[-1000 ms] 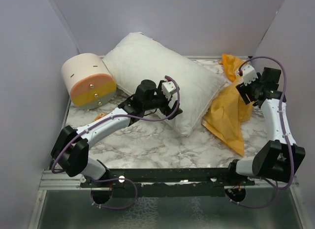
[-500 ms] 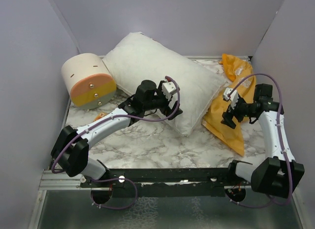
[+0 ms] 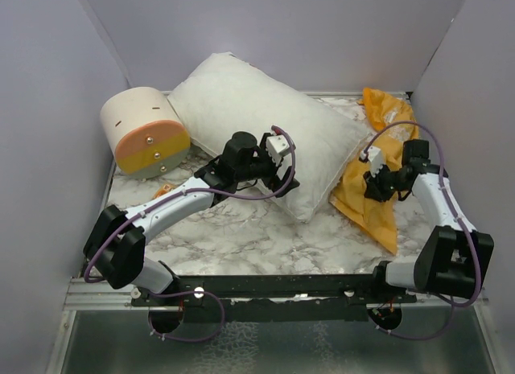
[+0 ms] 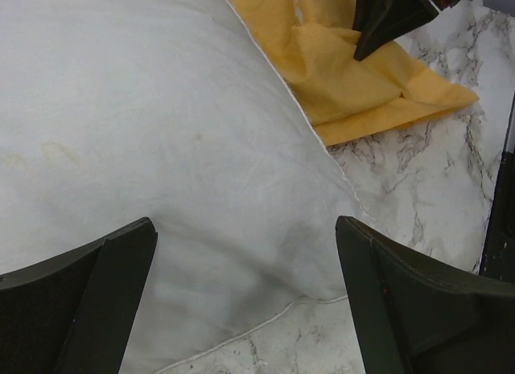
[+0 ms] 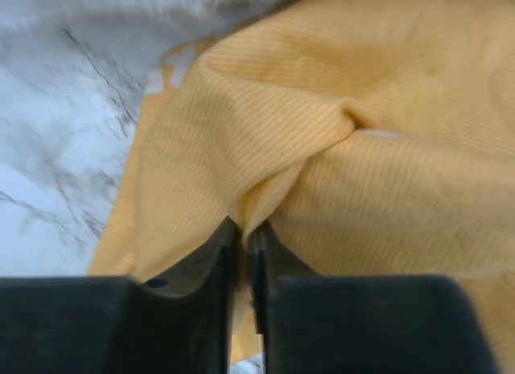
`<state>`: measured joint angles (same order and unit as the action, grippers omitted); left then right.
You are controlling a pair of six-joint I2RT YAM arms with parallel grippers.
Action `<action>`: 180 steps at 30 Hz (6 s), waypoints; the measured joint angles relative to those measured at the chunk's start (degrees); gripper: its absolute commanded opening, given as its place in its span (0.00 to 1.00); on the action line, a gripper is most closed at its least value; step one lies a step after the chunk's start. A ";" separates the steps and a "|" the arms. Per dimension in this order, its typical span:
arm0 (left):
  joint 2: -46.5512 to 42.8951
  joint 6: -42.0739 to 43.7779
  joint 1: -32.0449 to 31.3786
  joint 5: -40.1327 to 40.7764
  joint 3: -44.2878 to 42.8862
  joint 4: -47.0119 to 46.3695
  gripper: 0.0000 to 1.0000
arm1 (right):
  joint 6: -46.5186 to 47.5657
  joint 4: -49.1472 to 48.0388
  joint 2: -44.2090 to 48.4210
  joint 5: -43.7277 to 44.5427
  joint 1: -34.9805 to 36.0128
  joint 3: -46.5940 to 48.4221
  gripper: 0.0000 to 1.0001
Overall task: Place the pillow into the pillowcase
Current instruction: Adjust the pillowcase at the center of the board.
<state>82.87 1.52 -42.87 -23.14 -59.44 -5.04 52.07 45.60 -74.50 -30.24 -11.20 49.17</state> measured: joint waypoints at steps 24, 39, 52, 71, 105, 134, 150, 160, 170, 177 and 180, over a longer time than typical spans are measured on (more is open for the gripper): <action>-6.95 -6.14 -0.02 0.02 5.44 -5.95 0.96 | -52.37 -25.70 -11.28 -12.85 0.02 54.47 0.01; -10.01 -42.49 -0.02 0.72 12.22 -26.75 0.94 | -45.48 -22.10 -13.92 -26.51 22.51 41.92 0.50; -24.72 -56.22 -0.15 12.09 29.55 -24.17 0.92 | -31.06 -14.25 4.13 -34.77 12.55 20.68 0.93; -9.70 -49.05 -10.49 28.44 11.15 -5.64 0.81 | -49.86 -31.39 3.78 -32.57 -4.24 8.37 0.89; 7.98 -28.33 8.57 13.57 -24.13 10.78 0.07 | -53.27 -33.27 0.22 -37.20 -2.99 14.82 0.01; 34.32 -36.63 34.14 -4.28 -51.04 17.70 0.96 | -19.06 2.82 3.69 -36.76 19.52 26.16 0.83; -13.97 -41.00 33.48 -7.69 5.01 -8.13 0.93 | -22.12 -7.98 4.26 -21.68 11.13 15.87 0.94; -26.71 -35.93 0.37 9.46 23.71 -16.74 0.93 | -20.13 -9.51 11.39 -9.60 6.25 9.20 1.00; -10.82 -32.87 -11.08 26.25 24.35 -31.93 0.80 | -17.14 -16.04 2.82 -6.95 -7.74 6.16 1.00; -1.29 -33.51 -11.26 31.61 19.91 -34.53 0.80 | -14.86 -21.84 -3.17 -6.64 -7.74 1.62 1.00; 0.33 -33.55 -11.26 32.59 17.66 -35.04 0.78 | -14.88 -24.22 -5.75 -6.69 -7.74 2.36 0.92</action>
<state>83.20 -32.03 -54.13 9.45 -41.78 -40.07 37.19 21.39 -80.25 -36.93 -18.94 51.53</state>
